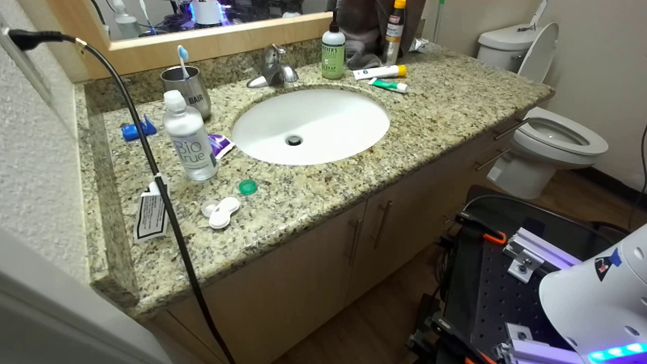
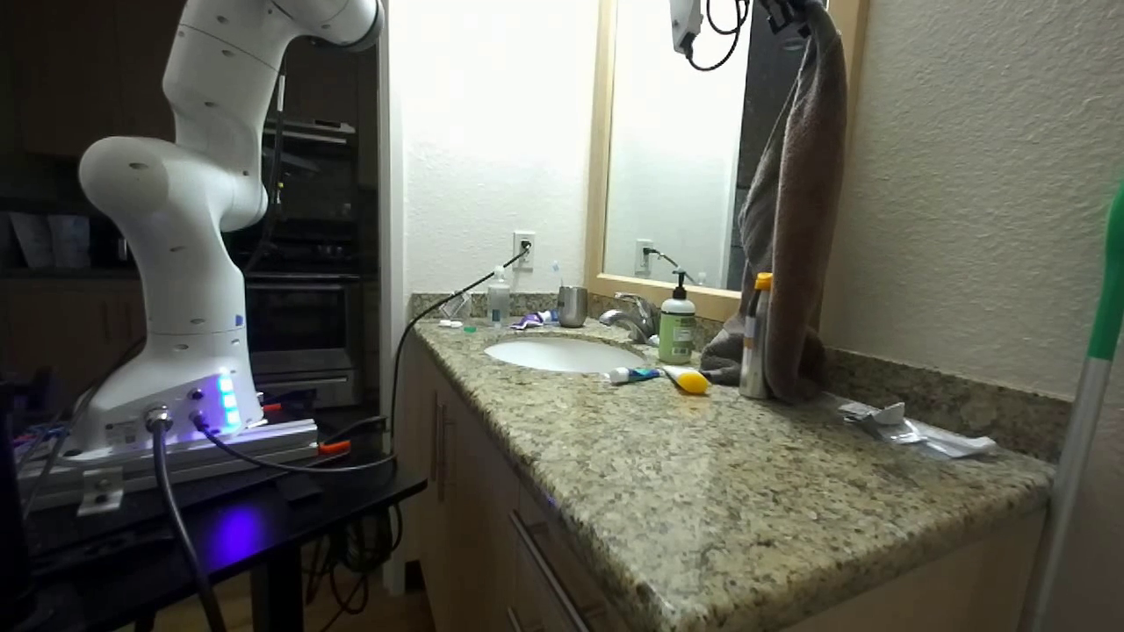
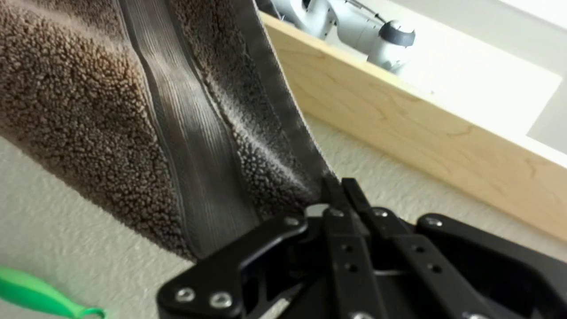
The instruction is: Put the towel on the right side of the sink
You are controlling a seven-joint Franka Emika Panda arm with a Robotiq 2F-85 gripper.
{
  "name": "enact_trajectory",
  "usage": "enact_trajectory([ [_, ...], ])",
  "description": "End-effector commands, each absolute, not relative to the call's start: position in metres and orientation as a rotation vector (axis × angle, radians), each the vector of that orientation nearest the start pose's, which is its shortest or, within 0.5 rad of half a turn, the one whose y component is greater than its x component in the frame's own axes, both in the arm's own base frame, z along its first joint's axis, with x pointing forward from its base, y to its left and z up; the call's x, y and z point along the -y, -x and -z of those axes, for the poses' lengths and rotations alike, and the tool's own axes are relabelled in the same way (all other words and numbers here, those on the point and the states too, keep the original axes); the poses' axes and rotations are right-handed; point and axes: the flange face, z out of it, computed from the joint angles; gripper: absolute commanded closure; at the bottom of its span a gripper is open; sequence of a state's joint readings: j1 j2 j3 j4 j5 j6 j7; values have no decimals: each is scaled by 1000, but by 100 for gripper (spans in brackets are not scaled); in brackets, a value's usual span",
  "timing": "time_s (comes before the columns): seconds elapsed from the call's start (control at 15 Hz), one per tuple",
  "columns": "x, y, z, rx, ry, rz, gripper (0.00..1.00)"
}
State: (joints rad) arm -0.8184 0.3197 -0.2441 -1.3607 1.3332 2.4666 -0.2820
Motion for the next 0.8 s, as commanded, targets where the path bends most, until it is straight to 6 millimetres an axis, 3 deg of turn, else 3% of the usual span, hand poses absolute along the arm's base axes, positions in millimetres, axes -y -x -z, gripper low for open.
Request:
enact_trajectory([
  [0.0, 566, -342, -627, -1743, 1506, 1586, 99],
  [0.2, 530, -340, -627, -1943, 1416, 1632, 99],
  [0.33, 514, -338, -612, -2056, 1349, 1647, 99],
  [0.47, 510, -329, -590, -2161, 1271, 1638, 99],
  [0.6, 519, -315, -566, -2267, 1190, 1593, 99],
  [0.67, 524, -319, -571, -2276, 1224, 1557, 99],
  [0.73, 522, -339, -595, -2190, 1410, 1544, 99],
])
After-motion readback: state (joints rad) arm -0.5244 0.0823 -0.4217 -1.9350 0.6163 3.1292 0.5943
